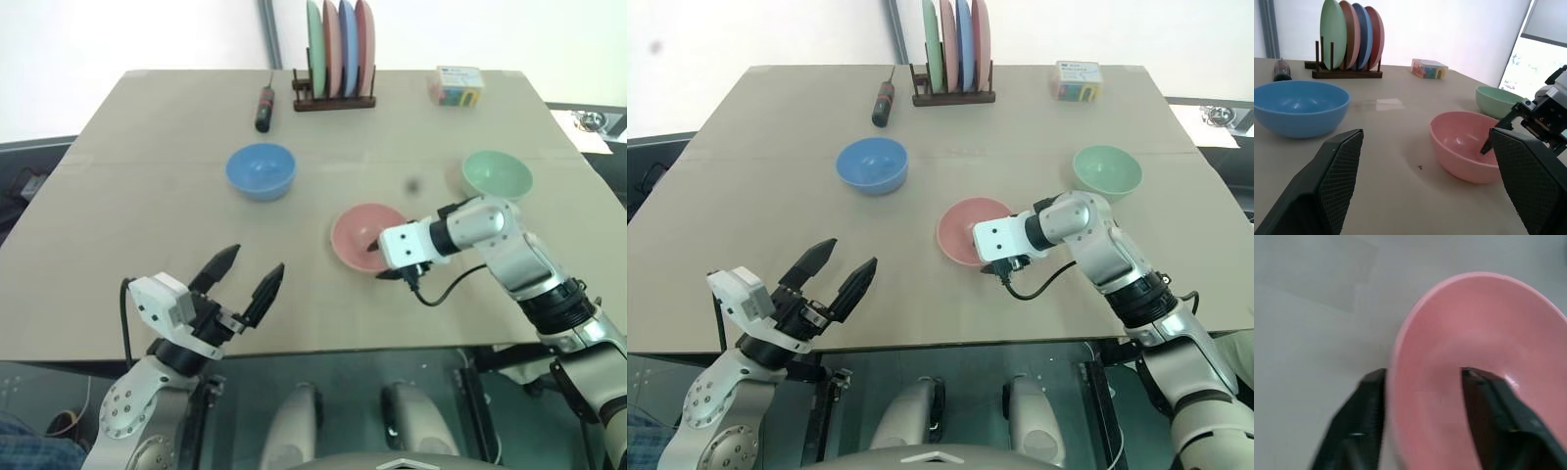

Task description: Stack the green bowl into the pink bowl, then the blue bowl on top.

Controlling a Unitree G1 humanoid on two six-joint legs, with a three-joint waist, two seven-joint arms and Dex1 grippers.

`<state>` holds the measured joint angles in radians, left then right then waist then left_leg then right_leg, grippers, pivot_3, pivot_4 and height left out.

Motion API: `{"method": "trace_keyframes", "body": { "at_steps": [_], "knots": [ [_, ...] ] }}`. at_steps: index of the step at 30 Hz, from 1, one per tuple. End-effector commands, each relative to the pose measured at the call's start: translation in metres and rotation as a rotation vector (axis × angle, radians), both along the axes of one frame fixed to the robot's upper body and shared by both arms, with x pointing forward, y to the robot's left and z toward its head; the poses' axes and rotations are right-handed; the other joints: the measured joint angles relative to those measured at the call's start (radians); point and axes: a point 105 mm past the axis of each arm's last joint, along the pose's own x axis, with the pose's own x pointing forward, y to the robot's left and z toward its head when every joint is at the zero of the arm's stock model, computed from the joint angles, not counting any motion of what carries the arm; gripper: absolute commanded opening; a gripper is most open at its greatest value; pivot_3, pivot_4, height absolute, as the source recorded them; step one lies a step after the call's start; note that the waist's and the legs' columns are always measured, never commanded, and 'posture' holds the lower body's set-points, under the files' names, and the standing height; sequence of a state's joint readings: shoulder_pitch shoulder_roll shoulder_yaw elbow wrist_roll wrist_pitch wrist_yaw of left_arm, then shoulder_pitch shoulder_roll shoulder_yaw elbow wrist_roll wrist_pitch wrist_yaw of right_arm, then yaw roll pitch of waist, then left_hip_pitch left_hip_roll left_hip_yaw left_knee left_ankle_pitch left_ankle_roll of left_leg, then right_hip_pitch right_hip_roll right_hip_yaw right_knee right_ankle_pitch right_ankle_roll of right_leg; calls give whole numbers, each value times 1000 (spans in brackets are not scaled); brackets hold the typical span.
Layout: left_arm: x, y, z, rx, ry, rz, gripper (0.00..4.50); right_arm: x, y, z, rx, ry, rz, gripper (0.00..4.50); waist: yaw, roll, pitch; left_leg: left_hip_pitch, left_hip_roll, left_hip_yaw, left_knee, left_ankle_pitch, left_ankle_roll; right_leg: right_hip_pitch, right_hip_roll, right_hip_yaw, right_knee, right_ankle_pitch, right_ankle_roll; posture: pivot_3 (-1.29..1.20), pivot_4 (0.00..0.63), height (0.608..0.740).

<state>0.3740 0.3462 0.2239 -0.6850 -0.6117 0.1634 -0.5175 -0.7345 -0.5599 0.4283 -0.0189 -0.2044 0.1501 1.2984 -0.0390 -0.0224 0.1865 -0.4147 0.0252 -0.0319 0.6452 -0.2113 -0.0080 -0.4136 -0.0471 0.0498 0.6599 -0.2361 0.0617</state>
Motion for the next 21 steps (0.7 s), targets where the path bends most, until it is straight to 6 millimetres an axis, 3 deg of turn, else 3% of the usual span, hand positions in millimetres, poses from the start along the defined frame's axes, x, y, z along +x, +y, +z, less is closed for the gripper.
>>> {"method": "trace_keyframes", "body": {
  "at_steps": [1,7,9,18,21],
  "knots": [
    [0,-3,6,-2,-26,-22,4361,3,-1,17,23,-59,-7,4270,0,0,0,0,0,0,0,0,0,0,0,0,0,0,0,0,150,740],
    [1,-3,7,-1,-30,-28,4361,-1,-26,36,50,-29,-61,4393,2,0,0,-1,0,0,0,0,0,0,0,0,-1,0,0,0,150,740],
    [0,-6,9,-8,-35,-50,4361,6,-39,49,141,30,-181,4393,2,0,0,-1,0,0,0,0,0,0,0,0,-1,0,0,0,150,740],
    [6,-25,15,-20,-60,-190,4361,62,-148,67,331,37,-745,4393,3,0,0,-1,-1,0,1,0,0,1,-1,0,-1,0,0,0,150,740],
    [10,-30,17,-25,-67,-233,4361,78,-172,63,367,4,-892,4393,-1,0,0,0,-1,1,1,0,0,1,-1,1,-1,0,0,0,150,740]
  ]
}}
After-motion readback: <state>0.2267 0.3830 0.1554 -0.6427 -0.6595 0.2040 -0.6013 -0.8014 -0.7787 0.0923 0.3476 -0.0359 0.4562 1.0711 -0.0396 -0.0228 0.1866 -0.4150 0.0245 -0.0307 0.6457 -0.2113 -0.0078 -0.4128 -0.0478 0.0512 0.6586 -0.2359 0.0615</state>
